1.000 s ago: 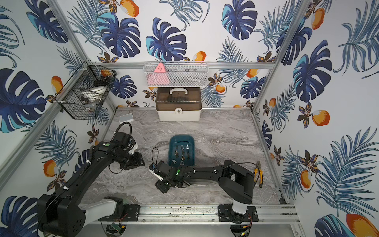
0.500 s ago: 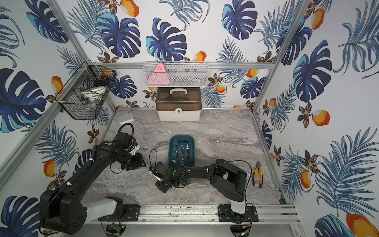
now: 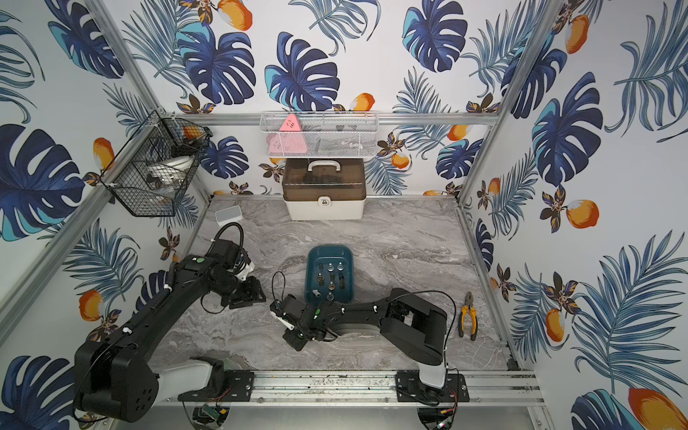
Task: Put the chess pieces into the storage box
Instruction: Pick up the chess piece at the center of the board.
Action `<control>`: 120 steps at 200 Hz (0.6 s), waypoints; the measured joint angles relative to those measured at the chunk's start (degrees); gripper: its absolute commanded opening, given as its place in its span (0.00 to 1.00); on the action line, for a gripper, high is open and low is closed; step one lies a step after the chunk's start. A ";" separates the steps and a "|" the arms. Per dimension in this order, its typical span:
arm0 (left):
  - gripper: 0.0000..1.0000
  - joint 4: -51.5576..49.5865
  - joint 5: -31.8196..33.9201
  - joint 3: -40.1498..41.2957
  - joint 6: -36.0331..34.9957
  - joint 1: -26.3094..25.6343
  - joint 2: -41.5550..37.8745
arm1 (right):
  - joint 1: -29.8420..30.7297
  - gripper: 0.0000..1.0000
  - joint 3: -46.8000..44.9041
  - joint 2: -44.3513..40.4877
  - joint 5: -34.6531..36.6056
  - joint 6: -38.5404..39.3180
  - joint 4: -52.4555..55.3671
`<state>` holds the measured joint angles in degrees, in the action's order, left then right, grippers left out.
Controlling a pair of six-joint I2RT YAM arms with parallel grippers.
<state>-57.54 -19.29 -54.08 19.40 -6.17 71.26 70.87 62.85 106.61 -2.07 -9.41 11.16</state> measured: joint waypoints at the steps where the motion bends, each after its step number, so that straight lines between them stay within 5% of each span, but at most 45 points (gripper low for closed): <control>1: 0.51 0.02 0.00 0.00 0.00 0.00 0.02 | 0.00 0.13 -0.02 -0.02 0.00 0.00 0.00; 68: 0.45 1.44 0.81 -3.65 0.02 -1.07 -0.74 | -4.39 0.06 -0.68 -8.81 -1.38 -1.29 1.81; 120: 0.46 5.79 8.48 -9.11 -0.13 -16.39 0.85 | -18.21 0.04 -0.98 -21.14 -2.56 -5.97 8.04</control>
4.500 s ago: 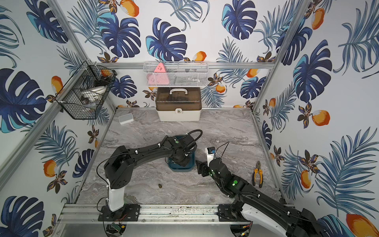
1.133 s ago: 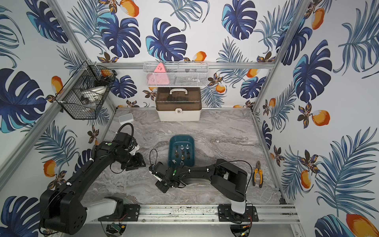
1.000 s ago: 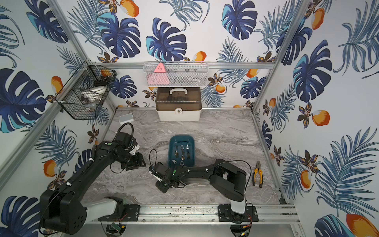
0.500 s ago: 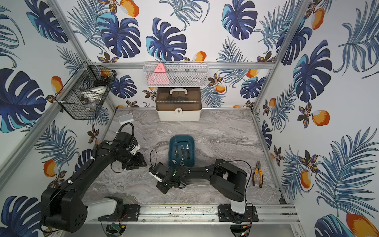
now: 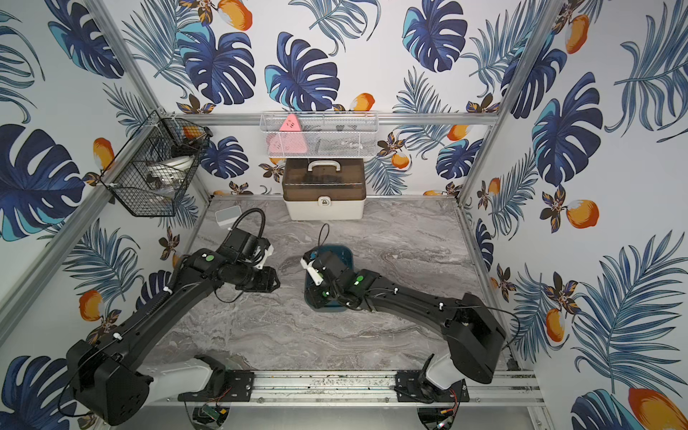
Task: Put the chess pieces into the storage box
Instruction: Pick up the chess piece at the center of the board, then place the chess piece in the storage box.
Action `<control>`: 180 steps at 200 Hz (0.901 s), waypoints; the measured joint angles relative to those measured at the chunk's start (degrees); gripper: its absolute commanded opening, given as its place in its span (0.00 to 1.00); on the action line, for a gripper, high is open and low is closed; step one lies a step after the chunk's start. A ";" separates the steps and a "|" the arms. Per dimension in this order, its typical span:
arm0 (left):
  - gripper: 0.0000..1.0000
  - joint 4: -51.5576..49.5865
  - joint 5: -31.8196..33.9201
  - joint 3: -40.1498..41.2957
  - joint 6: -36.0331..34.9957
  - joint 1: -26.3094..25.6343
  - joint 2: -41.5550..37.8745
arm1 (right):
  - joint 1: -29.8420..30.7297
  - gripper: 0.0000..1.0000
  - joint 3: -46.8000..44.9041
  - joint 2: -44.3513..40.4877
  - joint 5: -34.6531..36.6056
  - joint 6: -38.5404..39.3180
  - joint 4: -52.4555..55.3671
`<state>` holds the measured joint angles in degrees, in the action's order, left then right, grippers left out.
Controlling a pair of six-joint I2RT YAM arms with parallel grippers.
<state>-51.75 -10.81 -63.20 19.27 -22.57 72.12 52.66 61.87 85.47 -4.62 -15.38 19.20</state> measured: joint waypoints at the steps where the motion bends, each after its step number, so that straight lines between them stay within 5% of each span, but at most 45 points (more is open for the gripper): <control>1: 0.46 0.17 0.02 0.00 0.02 -0.28 0.13 | -0.17 0.04 0.00 -0.11 0.02 -0.04 0.20; 50: 0.46 4.70 0.55 0.11 -0.26 -5.92 3.78 | -8.20 0.04 -0.55 0.61 2.16 -0.22 8.15; 180: 0.46 6.12 2.25 1.18 -1.62 -6.34 5.49 | -7.91 0.06 0.55 10.95 7.69 -0.44 9.64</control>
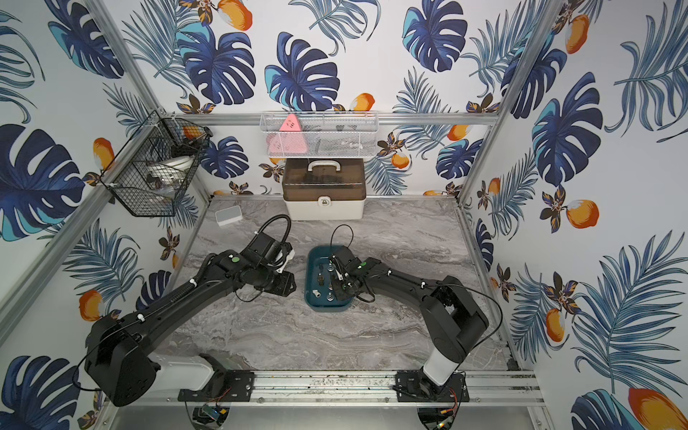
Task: Put the chess pieces into the storage box
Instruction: Place the chess piece in the storage box.
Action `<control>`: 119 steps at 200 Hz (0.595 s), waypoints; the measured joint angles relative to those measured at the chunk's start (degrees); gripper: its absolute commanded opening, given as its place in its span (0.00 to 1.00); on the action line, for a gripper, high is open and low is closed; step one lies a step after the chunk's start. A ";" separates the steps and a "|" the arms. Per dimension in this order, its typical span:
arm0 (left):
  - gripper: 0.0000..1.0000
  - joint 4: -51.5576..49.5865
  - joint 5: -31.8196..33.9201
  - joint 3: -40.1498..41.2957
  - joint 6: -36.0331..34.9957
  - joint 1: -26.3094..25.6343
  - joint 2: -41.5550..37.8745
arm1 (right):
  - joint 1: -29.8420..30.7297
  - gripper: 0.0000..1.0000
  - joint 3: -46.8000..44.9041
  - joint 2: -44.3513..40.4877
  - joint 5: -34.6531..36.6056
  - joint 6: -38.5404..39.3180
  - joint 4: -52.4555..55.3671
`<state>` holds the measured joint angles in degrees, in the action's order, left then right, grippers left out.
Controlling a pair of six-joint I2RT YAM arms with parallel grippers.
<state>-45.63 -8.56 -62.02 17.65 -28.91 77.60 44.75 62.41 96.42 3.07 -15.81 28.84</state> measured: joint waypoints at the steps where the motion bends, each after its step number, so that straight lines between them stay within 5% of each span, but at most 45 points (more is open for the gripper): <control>1: 0.46 0.00 0.00 0.00 0.00 0.00 0.04 | 0.04 0.06 0.02 0.07 0.07 0.00 0.00; 119: 0.46 0.22 0.39 0.00 -1.05 -0.04 1.01 | 3.19 0.08 5.03 6.54 7.48 0.00 2.73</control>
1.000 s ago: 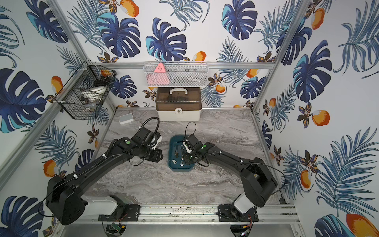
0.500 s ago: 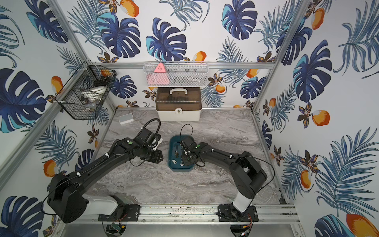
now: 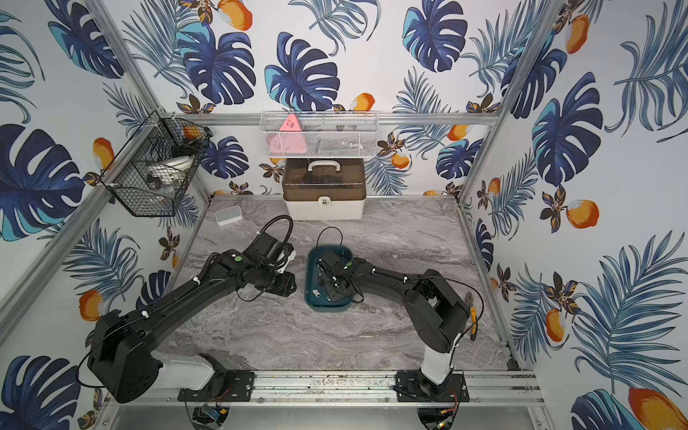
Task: Put the chess pieces into the storage box
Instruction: Place the chess piece in the storage box.
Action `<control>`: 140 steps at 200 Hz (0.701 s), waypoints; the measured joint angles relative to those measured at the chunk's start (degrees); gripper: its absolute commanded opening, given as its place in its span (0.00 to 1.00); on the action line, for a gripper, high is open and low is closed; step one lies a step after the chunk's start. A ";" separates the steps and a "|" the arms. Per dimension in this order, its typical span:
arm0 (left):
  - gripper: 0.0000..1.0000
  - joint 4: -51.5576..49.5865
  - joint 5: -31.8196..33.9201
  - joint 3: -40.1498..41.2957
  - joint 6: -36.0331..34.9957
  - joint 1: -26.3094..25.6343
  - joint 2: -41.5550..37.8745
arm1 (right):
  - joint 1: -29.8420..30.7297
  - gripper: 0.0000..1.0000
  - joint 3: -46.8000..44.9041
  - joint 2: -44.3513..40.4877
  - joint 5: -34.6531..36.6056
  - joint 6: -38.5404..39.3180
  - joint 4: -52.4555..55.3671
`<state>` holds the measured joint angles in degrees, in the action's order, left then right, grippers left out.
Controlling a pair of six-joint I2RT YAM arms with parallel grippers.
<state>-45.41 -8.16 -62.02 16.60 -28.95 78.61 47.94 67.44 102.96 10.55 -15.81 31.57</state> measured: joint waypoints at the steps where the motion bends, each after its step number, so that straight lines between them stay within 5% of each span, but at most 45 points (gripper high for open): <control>1: 0.46 0.00 0.02 0.00 0.00 0.00 0.00 | 0.00 0.08 0.02 0.04 0.04 0.00 0.02; 54: 0.46 0.50 0.24 -0.02 -0.04 0.00 0.31 | 0.11 0.13 0.39 1.51 0.55 -0.02 0.90; 140: 0.47 1.27 0.74 -0.20 -0.09 0.00 0.90 | 0.33 0.34 0.46 1.84 0.92 -0.04 0.81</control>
<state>-44.14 -7.42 -62.22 16.51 -28.95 79.50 48.27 67.90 104.79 11.46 -15.86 32.38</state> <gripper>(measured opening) 0.472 0.319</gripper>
